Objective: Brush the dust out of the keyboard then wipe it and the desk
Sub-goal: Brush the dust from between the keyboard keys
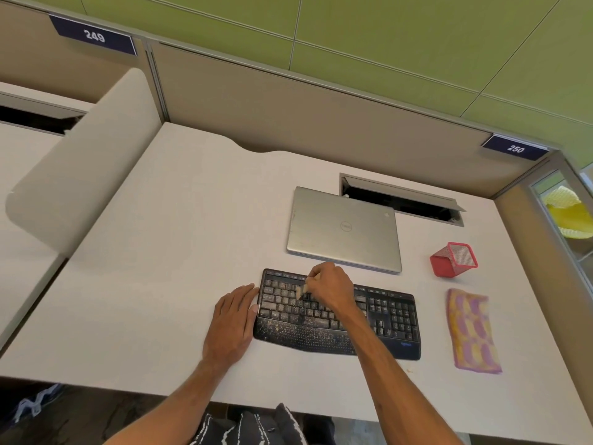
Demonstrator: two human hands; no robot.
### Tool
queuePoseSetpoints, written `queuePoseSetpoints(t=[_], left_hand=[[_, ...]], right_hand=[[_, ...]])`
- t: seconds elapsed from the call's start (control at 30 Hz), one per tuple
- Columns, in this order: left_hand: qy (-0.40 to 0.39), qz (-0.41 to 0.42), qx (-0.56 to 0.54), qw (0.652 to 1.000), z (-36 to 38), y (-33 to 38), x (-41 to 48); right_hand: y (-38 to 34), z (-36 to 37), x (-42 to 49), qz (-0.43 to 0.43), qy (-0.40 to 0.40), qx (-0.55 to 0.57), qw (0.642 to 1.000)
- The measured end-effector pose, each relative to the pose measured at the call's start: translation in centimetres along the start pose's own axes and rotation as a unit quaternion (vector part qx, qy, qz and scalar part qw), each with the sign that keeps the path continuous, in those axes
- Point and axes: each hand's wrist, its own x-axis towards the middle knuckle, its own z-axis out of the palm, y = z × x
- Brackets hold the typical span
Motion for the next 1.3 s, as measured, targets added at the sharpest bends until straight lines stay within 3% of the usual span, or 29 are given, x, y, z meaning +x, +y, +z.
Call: queuePoseSetpoints(t=[0.17,0.33,0.53,0.7,0.83,1.03,1.3], left_hand=[[-0.003,0.002,-0.001,1.000,-0.1,-0.1,0.0],[0.003,0.006,0.001,1.000,-0.1,0.0,0.0],[0.009,0.011,0.000,1.000,-0.2,0.1,0.0],[0.011,0.013,-0.003,1.000,-0.3,0.2,-0.1],[0.011,0.012,-0.002,1.000,-0.2,0.1,-0.1],[0.014,0.013,-0.001,1.000,-0.3,0.2,-0.1],[0.009,0.008,0.002,1.000,-0.2,0.2,0.0]], right_hand=[[0.3,-0.2,0.1,0.016,0.053,0.007,0.998],[-0.1,0.0,-0.3,-0.025,0.002,-0.054,0.998],[-0.4,-0.2,-0.3,-0.041,0.041,-0.047,0.997],[0.3,-1.1,-0.2,-0.062,-0.017,-0.089,0.994],[1.2,-2.1,0.0,-0.129,-0.022,-0.144,0.981],[0.5,-0.3,-0.1,-0.201,-0.019,-0.137,0.970],[1.5,-1.4,0.2,-0.190,-0.022,-0.150,0.970]])
